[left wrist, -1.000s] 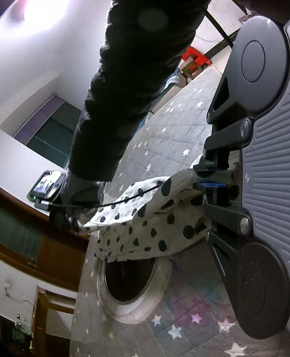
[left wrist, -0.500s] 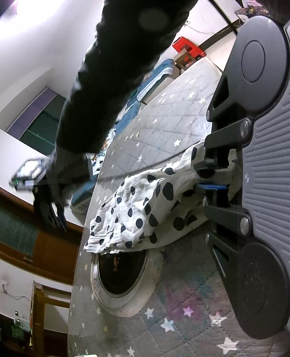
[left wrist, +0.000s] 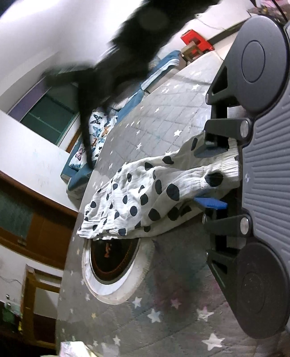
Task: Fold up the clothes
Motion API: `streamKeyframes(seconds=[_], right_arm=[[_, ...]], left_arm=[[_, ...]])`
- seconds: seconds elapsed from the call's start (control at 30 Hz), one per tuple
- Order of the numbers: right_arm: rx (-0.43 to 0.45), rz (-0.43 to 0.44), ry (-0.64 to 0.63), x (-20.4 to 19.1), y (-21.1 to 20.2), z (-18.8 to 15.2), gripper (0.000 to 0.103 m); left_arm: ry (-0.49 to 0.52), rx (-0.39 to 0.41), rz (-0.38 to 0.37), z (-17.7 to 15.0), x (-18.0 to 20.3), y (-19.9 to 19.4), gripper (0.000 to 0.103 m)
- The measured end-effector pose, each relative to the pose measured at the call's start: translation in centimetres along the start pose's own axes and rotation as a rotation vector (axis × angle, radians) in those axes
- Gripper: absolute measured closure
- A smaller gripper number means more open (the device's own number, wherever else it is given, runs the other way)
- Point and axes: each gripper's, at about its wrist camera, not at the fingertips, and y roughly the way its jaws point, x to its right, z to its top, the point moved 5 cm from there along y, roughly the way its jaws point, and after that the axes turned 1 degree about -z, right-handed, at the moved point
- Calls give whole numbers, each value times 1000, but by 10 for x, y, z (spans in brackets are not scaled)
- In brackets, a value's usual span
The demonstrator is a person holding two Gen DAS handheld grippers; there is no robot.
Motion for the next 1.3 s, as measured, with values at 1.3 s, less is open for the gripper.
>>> streamKeyframes(seconds=[1.3], right_arm=[[49,-242,-182,-111,-89,-180,38]], left_arm=[[-56,-131,47,-4,1,16,90]])
